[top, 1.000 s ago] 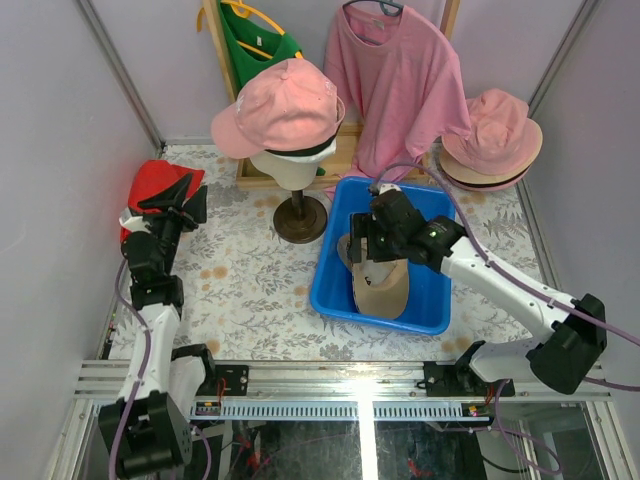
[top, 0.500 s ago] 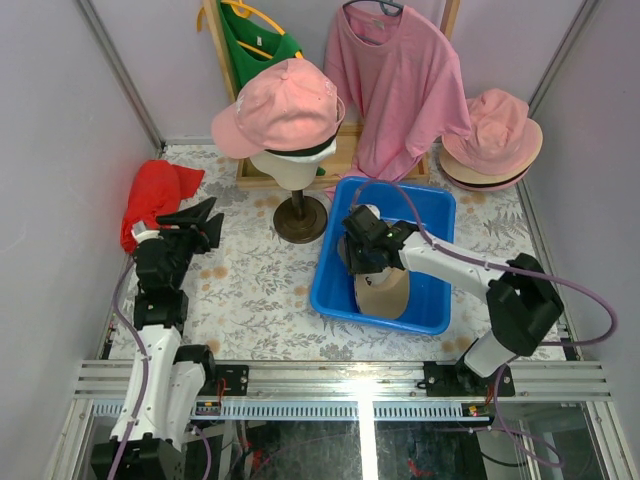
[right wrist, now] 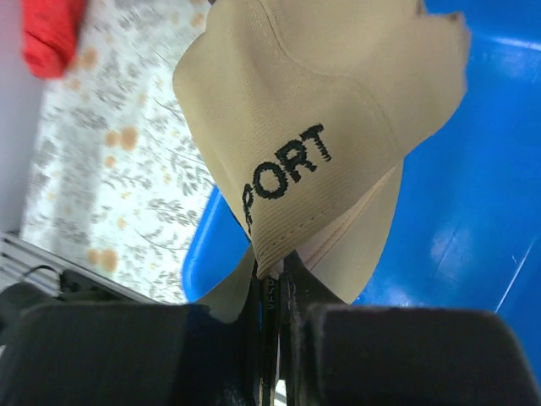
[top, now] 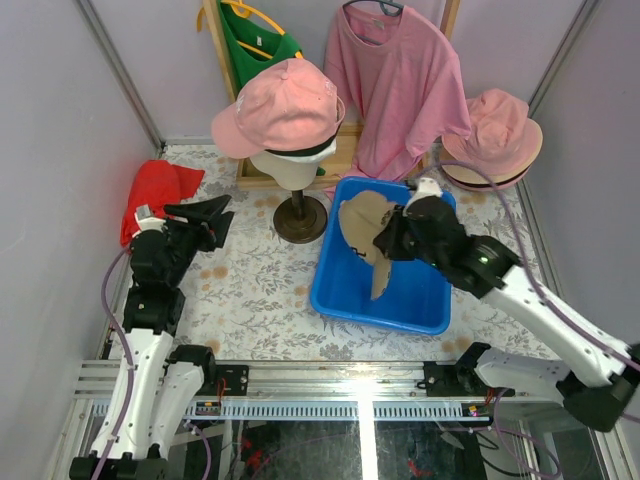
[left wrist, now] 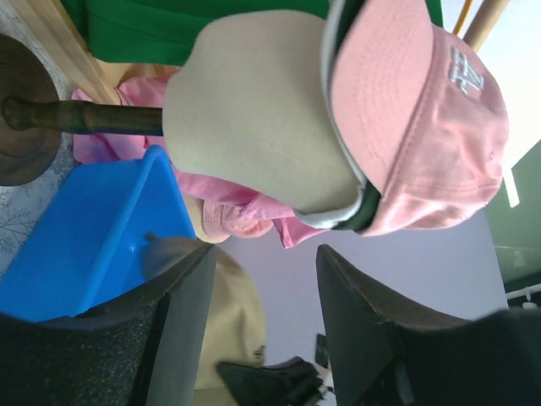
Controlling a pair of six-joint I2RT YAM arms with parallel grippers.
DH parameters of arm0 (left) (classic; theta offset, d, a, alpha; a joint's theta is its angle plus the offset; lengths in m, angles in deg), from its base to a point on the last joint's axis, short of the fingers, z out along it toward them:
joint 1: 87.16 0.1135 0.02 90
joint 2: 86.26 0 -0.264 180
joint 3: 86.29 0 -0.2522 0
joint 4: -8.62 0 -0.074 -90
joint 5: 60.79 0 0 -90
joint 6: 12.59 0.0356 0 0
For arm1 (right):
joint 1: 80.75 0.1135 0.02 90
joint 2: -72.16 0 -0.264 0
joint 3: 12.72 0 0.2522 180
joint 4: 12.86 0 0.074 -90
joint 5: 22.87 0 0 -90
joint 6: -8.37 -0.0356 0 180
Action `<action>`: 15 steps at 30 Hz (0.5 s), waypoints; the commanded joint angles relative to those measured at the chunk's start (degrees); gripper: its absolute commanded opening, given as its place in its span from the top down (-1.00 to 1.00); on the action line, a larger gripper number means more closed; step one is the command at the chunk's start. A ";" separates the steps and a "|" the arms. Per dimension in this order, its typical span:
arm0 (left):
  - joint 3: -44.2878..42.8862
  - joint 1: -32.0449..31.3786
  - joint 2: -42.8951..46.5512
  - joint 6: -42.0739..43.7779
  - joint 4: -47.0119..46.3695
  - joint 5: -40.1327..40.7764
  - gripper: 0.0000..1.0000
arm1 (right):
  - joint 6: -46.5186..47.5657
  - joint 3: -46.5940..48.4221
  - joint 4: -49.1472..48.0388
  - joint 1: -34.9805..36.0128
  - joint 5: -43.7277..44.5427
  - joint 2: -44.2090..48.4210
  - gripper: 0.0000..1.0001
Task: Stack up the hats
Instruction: Pick up the hat from the bin.
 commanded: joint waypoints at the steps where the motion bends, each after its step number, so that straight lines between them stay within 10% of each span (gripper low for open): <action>1: -4.40 -1.12 1.82 2.39 5.03 -0.95 0.00 | -2.30 6.21 6.16 -0.02 4.62 7.12 1.00; 15: -19.40 -1.80 3.35 -0.60 12.94 -3.37 -0.03 | -2.06 29.62 4.15 -0.01 10.75 12.03 1.00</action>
